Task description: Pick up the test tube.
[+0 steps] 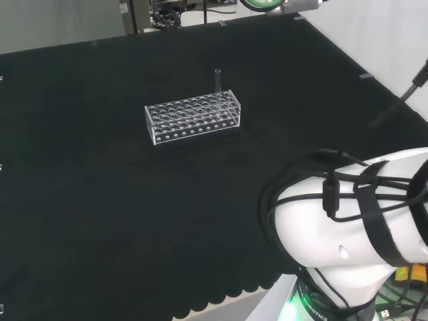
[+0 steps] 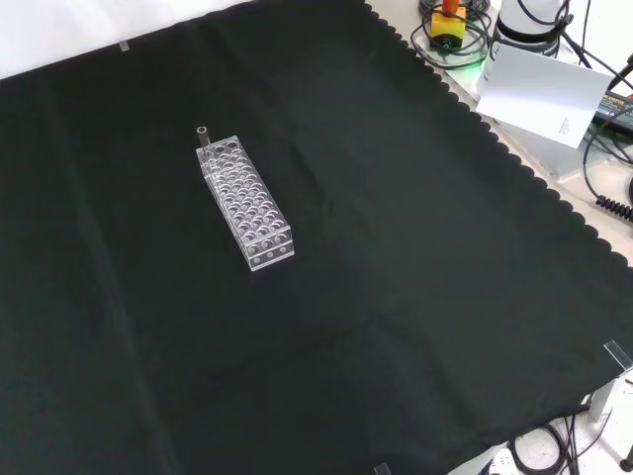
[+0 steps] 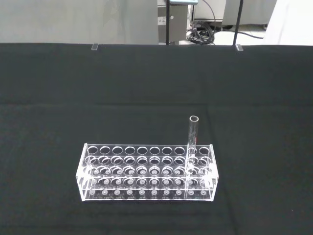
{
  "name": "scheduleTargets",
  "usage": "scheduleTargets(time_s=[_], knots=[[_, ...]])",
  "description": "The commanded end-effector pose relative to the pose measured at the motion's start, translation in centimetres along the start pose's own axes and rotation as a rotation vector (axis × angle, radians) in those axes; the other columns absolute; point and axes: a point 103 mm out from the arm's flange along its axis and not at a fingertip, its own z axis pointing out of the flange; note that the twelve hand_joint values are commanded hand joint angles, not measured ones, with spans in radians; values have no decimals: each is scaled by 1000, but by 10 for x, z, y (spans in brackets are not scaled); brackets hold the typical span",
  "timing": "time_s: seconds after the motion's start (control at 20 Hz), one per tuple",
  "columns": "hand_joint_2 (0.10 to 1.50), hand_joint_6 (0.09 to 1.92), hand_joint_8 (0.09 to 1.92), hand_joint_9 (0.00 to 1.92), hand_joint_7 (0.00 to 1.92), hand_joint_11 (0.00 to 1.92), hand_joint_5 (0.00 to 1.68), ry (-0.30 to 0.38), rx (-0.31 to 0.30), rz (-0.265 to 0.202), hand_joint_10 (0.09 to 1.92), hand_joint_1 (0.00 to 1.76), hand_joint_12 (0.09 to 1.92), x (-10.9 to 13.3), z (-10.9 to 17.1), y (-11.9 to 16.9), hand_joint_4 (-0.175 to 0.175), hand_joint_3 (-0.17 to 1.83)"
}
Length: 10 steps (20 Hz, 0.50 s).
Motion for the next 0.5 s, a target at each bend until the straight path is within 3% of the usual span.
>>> scheduleTargets(time_s=[0.05, 0.5], knots=[[830, 87, 87, 16, 12, 0, 0, -3, 59, -32, 87, 573, 859, 0, 9, 27, -11, 389], [848, 87, 87, 9, 22, 0, 0, -16, 142, -44, 147, 578, 909, -4, 33, 78, -12, 345]])
